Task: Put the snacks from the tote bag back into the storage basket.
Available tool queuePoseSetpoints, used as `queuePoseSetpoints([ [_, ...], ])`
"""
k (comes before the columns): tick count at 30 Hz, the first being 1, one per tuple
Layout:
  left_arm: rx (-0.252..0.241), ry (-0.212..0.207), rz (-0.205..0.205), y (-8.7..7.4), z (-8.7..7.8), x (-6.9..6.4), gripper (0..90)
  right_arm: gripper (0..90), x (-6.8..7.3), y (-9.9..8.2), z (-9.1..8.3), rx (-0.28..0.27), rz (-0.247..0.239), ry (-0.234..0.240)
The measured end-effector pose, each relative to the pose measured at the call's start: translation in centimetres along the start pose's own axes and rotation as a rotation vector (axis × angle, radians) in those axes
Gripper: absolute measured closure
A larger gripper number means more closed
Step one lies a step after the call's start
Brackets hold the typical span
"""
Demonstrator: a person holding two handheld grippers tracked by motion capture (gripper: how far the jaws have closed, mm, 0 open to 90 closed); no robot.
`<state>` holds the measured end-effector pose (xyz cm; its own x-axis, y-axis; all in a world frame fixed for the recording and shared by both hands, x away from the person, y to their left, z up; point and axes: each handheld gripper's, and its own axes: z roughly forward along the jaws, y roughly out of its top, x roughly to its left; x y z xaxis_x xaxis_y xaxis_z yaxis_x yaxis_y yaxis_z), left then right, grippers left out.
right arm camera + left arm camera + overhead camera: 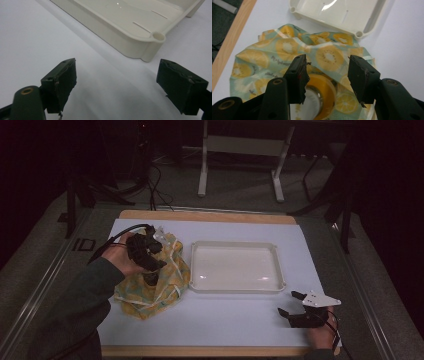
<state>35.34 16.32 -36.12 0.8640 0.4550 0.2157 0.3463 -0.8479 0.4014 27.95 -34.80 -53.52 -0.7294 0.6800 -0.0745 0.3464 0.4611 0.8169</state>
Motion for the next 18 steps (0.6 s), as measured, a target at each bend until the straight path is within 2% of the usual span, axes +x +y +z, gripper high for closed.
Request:
queuePoseSetpoints([
  [10, 0.016, -0.016, -0.034, -0.5, 0.2, 1.1, 48.9, 16.0, 0.0, 0.0, 0.0, -0.001, 0.001, 0.000],
  [18, 0.025, -0.026, -0.044, -0.9, 0.2, 1.4, 49.0, 16.0, 0.0, 0.0, 0.0, -0.001, 0.002, -0.002],
])
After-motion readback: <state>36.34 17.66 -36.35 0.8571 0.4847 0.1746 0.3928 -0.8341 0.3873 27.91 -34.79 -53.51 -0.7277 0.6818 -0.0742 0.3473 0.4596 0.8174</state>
